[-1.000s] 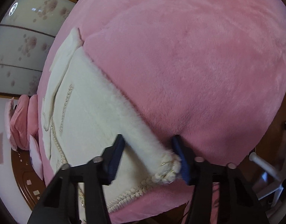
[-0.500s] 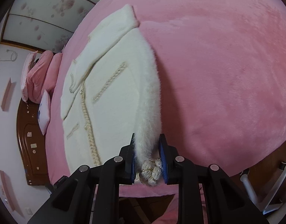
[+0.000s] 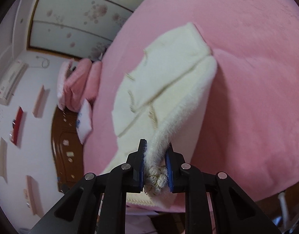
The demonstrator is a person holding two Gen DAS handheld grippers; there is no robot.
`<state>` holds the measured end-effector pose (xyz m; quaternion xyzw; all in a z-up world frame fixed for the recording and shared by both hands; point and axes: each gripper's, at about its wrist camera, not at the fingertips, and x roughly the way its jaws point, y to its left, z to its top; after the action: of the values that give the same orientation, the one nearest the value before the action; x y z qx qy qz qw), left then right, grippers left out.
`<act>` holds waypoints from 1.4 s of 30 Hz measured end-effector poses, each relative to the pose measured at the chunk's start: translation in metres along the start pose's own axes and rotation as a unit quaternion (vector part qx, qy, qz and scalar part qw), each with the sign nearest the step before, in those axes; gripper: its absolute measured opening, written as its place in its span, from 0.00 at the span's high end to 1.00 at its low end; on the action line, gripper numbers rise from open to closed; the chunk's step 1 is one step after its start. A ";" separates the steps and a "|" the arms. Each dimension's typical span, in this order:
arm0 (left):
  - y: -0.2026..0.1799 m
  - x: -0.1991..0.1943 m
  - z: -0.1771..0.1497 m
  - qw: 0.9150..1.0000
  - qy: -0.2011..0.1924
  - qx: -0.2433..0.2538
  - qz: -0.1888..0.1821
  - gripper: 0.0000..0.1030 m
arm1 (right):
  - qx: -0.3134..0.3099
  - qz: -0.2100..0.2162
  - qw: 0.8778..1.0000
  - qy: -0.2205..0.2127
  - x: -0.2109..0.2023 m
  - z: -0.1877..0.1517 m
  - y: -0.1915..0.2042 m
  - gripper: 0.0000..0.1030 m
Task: Fold large clothes
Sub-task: 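Grasp the braided hem with both grippers and lift it, then fold the lifted hem up over the collar with both grippers, then release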
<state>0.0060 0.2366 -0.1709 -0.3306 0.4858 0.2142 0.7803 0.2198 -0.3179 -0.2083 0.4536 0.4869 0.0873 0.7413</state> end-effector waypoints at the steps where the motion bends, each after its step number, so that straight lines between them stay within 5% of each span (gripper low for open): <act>1: -0.010 -0.007 0.012 1.000 -0.007 0.007 -0.007 0.88 | 0.012 0.014 1.000 -0.013 -0.003 0.009 0.007 0.84; 10: -0.109 -0.018 0.119 0.992 -0.017 0.098 -0.081 0.89 | 0.068 0.038 0.992 -0.096 -0.015 0.101 0.045 0.85; 18: -0.184 0.052 0.217 0.979 0.010 0.155 -0.134 0.89 | 0.090 -0.045 0.982 -0.160 0.001 0.200 0.072 0.85; 23: -0.228 0.117 0.254 0.968 0.023 0.227 -0.109 0.89 | 0.108 -0.084 0.972 -0.190 0.029 0.258 0.078 0.85; 29: -0.258 0.200 0.253 0.956 0.038 0.282 -0.071 0.89 | 0.094 -0.129 0.970 -0.184 0.090 0.313 0.078 0.85; 33: -0.264 0.252 0.251 0.959 0.052 0.274 -0.051 0.85 | 0.057 -0.165 0.968 -0.179 0.135 0.341 0.074 0.84; 38: -0.278 0.270 0.253 0.953 0.037 0.299 -0.022 0.70 | 0.014 -0.198 0.959 -0.204 0.158 0.378 0.077 0.83; 42: -0.289 0.257 0.239 0.948 0.042 0.310 -0.049 0.70 | -0.010 -0.163 0.972 -0.166 0.168 0.398 0.083 0.81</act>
<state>0.4550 0.2134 -0.2394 -0.1042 0.5437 0.0003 0.8328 0.6507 -0.4084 -0.2078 0.3687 0.4240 -0.1066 0.8203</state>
